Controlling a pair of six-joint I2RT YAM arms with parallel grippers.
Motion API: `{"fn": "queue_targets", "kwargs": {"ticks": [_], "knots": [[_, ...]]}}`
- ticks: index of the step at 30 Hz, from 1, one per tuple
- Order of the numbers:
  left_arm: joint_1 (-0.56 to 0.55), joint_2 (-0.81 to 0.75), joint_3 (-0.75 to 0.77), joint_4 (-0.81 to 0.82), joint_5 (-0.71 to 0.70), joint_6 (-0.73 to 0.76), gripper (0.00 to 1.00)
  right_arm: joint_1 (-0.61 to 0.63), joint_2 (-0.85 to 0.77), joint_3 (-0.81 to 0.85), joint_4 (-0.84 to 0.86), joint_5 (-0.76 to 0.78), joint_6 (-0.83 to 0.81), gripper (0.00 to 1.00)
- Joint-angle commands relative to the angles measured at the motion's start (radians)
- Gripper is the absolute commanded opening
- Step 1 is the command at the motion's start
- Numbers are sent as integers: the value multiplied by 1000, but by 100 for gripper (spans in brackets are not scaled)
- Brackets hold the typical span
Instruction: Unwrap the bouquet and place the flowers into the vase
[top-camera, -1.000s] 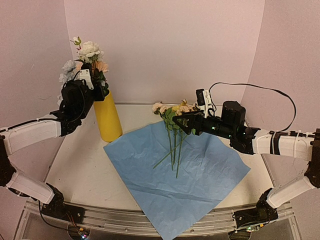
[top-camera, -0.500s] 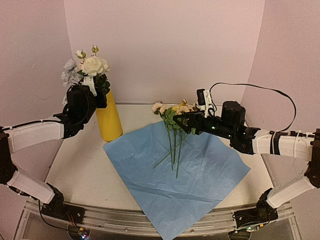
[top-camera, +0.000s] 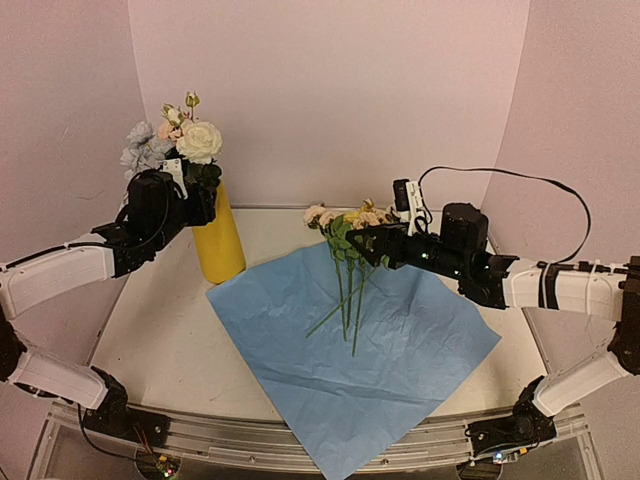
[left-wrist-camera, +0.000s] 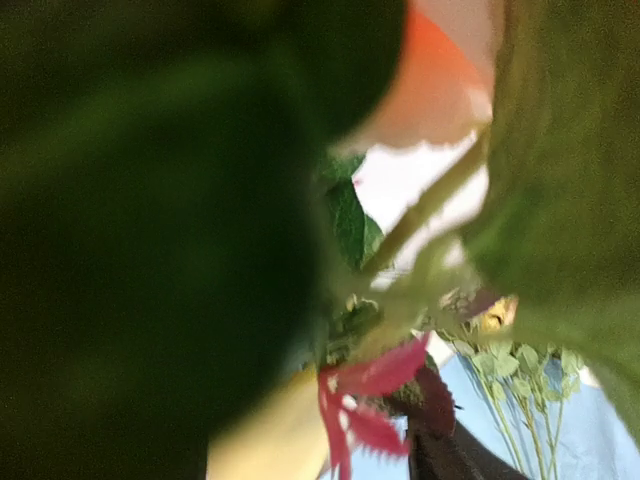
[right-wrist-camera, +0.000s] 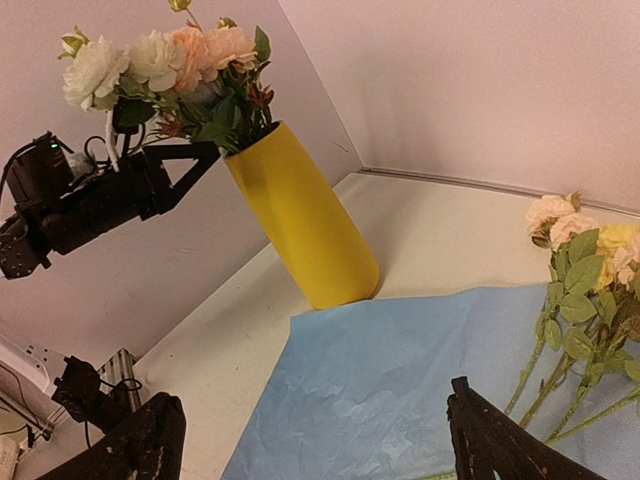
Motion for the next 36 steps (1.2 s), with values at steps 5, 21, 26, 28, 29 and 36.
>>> {"fn": "queue_targets", "kwargs": {"ticks": [5, 21, 26, 28, 29, 36], "knots": [[-2, -118, 41, -256, 94, -169, 74, -2, 147, 120, -183, 254, 107, 81], [-16, -366, -196, -366, 289, -422, 76, -59, 428, 304, -452, 496, 367, 61], [-61, -323, -253, -341, 362, -465, 75, -109, 491, 325, -475, 513, 500, 54], [-159, -277, -274, -287, 310, -455, 75, -134, 528, 362, -476, 489, 517, 51], [-202, -262, -280, -261, 293, -454, 75, -140, 536, 379, -476, 485, 519, 50], [-259, -111, -302, -79, 366, -461, 74, -153, 627, 423, -471, 400, 593, 39]]}}
